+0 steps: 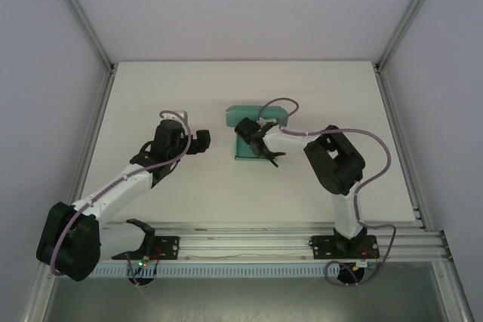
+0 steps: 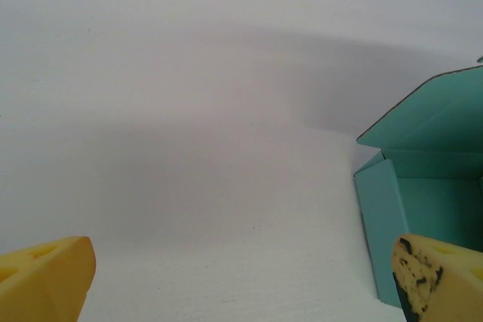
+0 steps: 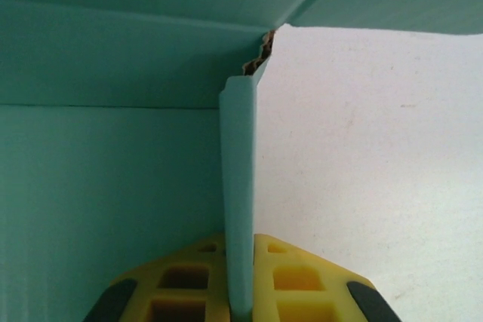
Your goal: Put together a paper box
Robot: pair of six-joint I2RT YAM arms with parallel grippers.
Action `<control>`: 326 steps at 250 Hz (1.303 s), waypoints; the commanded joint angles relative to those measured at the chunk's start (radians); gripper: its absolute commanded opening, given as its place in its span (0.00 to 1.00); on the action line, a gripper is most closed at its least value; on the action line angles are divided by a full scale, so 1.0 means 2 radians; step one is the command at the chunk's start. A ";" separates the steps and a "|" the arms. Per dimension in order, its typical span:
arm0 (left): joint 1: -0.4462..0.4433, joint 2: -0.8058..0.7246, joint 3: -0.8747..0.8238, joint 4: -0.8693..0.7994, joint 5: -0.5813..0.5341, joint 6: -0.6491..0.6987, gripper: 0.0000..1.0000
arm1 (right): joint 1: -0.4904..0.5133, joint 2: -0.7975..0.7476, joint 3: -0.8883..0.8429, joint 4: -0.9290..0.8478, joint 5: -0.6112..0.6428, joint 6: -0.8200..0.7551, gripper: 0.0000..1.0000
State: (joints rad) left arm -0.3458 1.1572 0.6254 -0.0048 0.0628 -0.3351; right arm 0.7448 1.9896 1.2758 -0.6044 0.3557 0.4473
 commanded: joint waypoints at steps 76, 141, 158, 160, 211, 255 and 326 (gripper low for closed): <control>0.000 0.018 0.043 -0.005 0.062 0.028 1.00 | 0.000 -0.082 -0.058 0.022 -0.044 0.011 0.41; 0.000 0.052 0.086 -0.022 0.071 0.044 1.00 | -0.001 -0.155 -0.070 0.050 -0.033 -0.009 0.58; 0.000 0.062 0.088 -0.027 0.087 0.041 1.00 | -0.002 -0.158 -0.072 0.046 -0.031 -0.009 0.58; 0.000 0.063 0.088 -0.027 0.090 0.041 1.00 | -0.003 -0.158 -0.072 0.045 -0.032 -0.009 0.58; -0.001 0.092 0.076 -0.015 0.121 0.022 1.00 | -0.012 -0.137 -0.089 0.066 -0.062 0.000 0.58; -0.004 0.113 0.064 -0.010 0.131 0.011 1.00 | -0.023 -0.103 -0.092 0.090 -0.082 0.006 0.53; -0.006 0.150 0.057 0.015 0.155 -0.006 0.94 | -0.038 -0.069 -0.101 0.107 -0.107 0.022 0.09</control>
State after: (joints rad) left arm -0.3470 1.4197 0.7486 -0.0135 0.3302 -0.3187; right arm 0.6765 1.8328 1.0977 -0.4141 0.1604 0.4633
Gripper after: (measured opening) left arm 0.972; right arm 0.136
